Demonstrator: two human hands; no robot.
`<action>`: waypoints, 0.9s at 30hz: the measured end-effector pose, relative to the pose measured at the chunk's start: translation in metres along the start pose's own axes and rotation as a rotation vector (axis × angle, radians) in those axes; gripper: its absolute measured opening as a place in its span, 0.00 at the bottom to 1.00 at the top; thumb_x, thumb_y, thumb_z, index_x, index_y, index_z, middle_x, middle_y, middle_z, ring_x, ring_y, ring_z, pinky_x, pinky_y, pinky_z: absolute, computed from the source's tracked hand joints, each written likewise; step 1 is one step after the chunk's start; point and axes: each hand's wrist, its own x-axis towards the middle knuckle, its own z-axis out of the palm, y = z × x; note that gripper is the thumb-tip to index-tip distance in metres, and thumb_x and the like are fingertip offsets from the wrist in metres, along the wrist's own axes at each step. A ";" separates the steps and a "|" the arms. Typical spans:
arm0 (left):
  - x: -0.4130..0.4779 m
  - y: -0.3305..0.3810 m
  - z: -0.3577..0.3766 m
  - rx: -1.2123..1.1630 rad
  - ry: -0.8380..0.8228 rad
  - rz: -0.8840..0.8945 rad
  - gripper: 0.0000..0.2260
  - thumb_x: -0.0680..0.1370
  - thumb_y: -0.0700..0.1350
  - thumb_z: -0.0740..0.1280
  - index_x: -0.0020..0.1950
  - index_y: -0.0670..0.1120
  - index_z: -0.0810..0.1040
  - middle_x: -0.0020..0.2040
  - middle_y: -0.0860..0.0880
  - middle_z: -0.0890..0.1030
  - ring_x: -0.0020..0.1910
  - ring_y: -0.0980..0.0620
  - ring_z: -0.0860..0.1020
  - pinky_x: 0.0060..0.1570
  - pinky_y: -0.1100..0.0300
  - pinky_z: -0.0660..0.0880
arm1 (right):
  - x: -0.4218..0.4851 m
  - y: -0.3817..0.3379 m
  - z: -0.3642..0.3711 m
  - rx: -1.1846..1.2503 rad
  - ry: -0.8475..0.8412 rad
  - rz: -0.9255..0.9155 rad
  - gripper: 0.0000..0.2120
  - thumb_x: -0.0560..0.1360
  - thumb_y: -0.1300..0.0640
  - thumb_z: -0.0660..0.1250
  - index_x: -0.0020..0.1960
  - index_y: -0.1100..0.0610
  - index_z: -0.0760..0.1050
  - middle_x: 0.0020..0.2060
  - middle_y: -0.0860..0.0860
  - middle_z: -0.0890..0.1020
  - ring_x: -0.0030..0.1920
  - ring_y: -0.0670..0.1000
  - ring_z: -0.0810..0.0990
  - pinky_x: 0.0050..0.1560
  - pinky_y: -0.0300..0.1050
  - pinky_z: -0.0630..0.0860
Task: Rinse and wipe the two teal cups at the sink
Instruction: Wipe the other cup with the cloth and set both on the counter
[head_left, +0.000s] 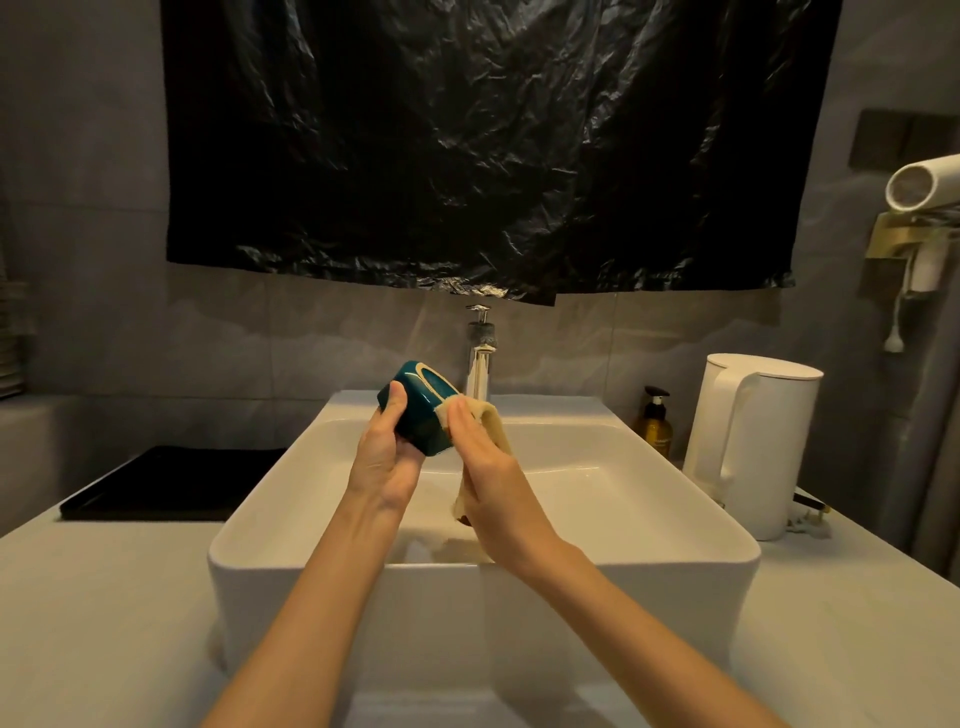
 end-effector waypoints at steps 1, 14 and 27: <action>0.000 -0.001 0.001 0.012 -0.005 -0.009 0.20 0.78 0.46 0.63 0.69 0.41 0.69 0.57 0.41 0.79 0.56 0.44 0.78 0.45 0.51 0.81 | 0.002 0.001 0.001 -0.051 -0.011 -0.035 0.30 0.77 0.74 0.56 0.77 0.61 0.56 0.74 0.56 0.62 0.74 0.51 0.60 0.72 0.47 0.64; -0.002 -0.004 0.005 0.146 -0.046 -0.059 0.18 0.78 0.47 0.64 0.66 0.41 0.73 0.56 0.42 0.80 0.56 0.47 0.79 0.41 0.56 0.81 | 0.014 0.008 -0.020 -0.137 -0.090 -0.188 0.36 0.74 0.78 0.59 0.77 0.58 0.54 0.77 0.51 0.56 0.77 0.49 0.51 0.73 0.43 0.57; -0.012 -0.001 0.010 0.177 -0.114 -0.098 0.11 0.78 0.45 0.63 0.58 0.43 0.76 0.54 0.42 0.80 0.55 0.45 0.78 0.44 0.50 0.81 | 0.010 0.022 -0.040 0.185 -0.159 0.087 0.26 0.79 0.71 0.55 0.75 0.56 0.62 0.71 0.48 0.67 0.69 0.41 0.62 0.66 0.25 0.57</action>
